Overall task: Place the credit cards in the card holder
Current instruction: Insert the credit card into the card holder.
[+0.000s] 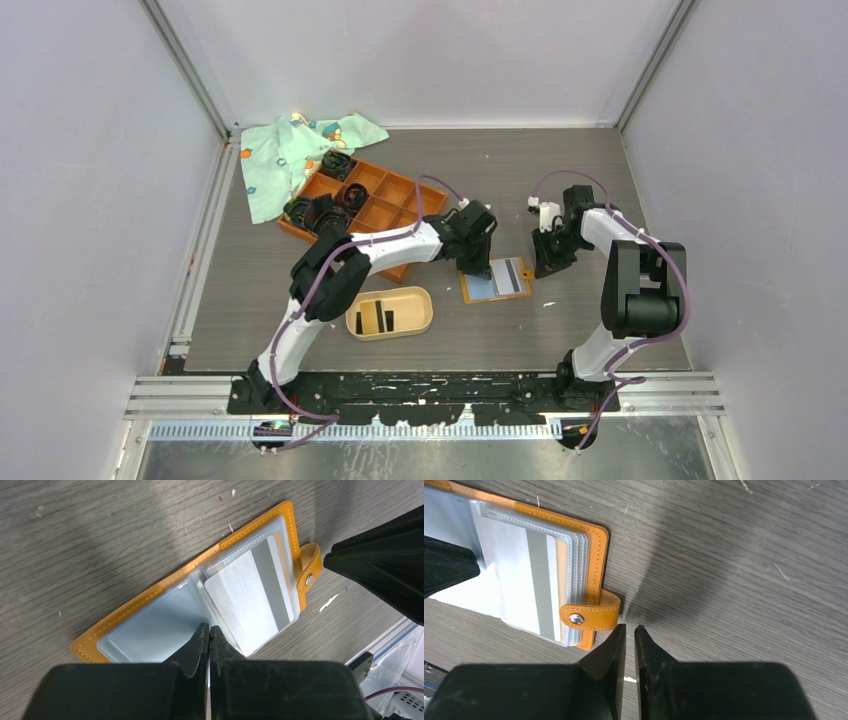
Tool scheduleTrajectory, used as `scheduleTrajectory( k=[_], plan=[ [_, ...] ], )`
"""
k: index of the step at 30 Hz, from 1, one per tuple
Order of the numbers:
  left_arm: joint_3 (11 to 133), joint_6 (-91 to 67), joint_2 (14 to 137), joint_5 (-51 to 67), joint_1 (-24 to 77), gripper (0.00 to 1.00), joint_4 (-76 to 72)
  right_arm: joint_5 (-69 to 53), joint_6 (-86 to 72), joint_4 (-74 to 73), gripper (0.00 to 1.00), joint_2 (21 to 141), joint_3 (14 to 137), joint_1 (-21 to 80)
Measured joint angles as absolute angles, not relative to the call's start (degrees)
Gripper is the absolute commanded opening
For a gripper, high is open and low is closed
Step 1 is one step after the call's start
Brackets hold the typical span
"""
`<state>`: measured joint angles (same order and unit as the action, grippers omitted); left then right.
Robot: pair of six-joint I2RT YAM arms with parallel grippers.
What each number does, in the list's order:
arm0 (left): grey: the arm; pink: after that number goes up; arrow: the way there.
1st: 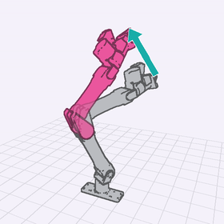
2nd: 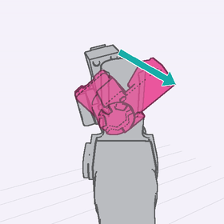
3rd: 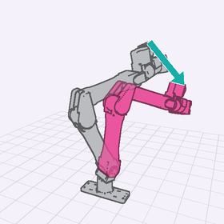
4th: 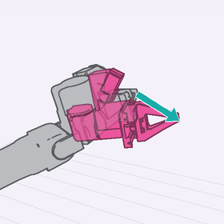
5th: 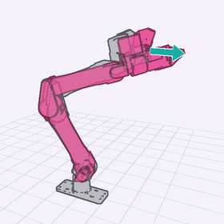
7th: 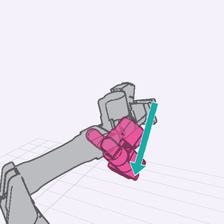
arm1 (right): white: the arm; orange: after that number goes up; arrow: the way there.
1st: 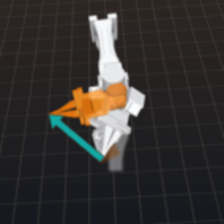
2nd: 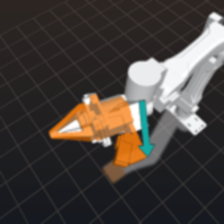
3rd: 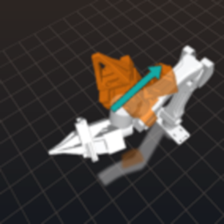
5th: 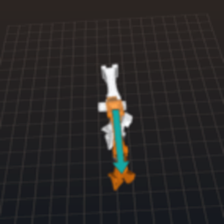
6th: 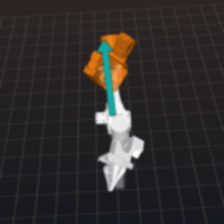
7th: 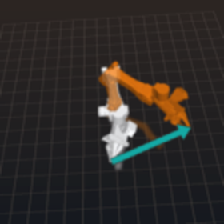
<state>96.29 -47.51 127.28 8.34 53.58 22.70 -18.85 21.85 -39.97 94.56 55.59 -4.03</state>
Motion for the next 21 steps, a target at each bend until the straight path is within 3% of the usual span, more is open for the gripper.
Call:
scheduleTrajectory(
  k=[17,21],
  plan=[
    [102.30,-47.55,131.17,9.50,54.02,0.00,25.15,-18.98,21.80,-40.82,0.20,95.42,55.72,-2.09],
    [102.28,-47.05,131.13,9.10,54.04,0.11,25.08,-19.64,21.78,-41.01,0.22,95.39,55.72,-3.84]
  ],
)
